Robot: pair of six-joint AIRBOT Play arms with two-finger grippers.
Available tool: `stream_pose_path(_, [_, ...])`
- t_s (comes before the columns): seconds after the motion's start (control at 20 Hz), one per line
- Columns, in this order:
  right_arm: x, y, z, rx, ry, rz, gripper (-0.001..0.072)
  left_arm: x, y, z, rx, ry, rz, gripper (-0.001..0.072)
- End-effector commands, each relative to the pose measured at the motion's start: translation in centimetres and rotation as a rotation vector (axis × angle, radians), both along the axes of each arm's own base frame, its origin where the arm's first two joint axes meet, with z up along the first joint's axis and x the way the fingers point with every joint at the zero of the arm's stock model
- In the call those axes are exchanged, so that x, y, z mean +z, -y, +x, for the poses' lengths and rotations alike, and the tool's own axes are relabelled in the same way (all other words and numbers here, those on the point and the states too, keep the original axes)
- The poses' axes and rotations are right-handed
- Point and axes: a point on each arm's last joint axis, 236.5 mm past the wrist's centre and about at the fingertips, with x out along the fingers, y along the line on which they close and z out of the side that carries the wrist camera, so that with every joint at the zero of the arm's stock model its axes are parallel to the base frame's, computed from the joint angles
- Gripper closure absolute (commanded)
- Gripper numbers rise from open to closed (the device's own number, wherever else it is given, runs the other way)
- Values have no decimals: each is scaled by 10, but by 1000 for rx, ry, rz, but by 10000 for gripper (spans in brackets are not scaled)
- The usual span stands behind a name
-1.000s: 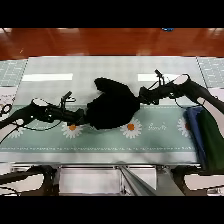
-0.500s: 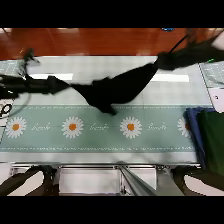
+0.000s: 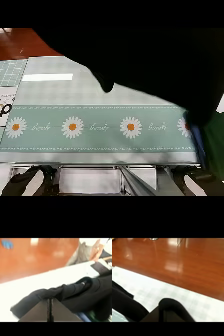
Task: Fold the shirts.
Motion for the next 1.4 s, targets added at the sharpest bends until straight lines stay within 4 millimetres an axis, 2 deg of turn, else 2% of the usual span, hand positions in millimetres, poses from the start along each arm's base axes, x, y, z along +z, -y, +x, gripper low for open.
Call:
stream_pose_path(0.0, [2, 9, -59, -7, -9, -19, 683, 45, 15, -67, -5, 161, 36, 691])
stream_pose_path(0.15, [-4, -10, -76, 85, -41, 0, 682, 23, 28, -98, -71, 112, 113, 691])
stream_pose_path(0.25, [-6, -24, -73, 139, -49, 29, 683, 6, 30, -103, -89, 66, 130, 691])
stream_pose_path(0.3, [-16, -26, -66, 146, -80, 36, 683, -4, 29, -101, -94, 38, 128, 691])
stream_pose_path(0.4, [-50, -31, -46, 154, -181, 39, 682, -31, 26, -89, -91, -42, 112, 691])
stream_pose_path(0.5, [-92, -42, -20, 188, -289, 57, 683, -69, 15, -67, -58, -150, 114, 691])
stream_pose_path(0.7, [-164, -78, 41, 328, -489, 122, 683, -155, -22, -6, 95, -352, 100, 691])
stream_pose_path(0.85, [-218, -101, 106, 379, -619, 217, 682, -236, -36, 33, 128, -517, 61, 691])
stream_pose_path(1.0, [-288, -120, 164, 376, -748, 337, 682, -319, -53, 65, 186, -662, 41, 690])
stream_pose_path(1.1, [-337, -122, 198, 314, -816, 403, 682, -367, -66, 90, 256, -731, 27, 690])
stream_pose_path(1.15, [-360, -121, 211, 278, -844, 426, 682, -386, -71, 102, 283, -767, 18, 690])
stream_pose_path(1.25, [-393, -122, 228, 223, -898, 488, 682, -415, -71, 125, 321, -828, -42, 690])
stream_pose_path(1.35, [-409, -123, 241, 189, -928, 562, 682, -435, -66, 144, 329, -886, -107, 690])
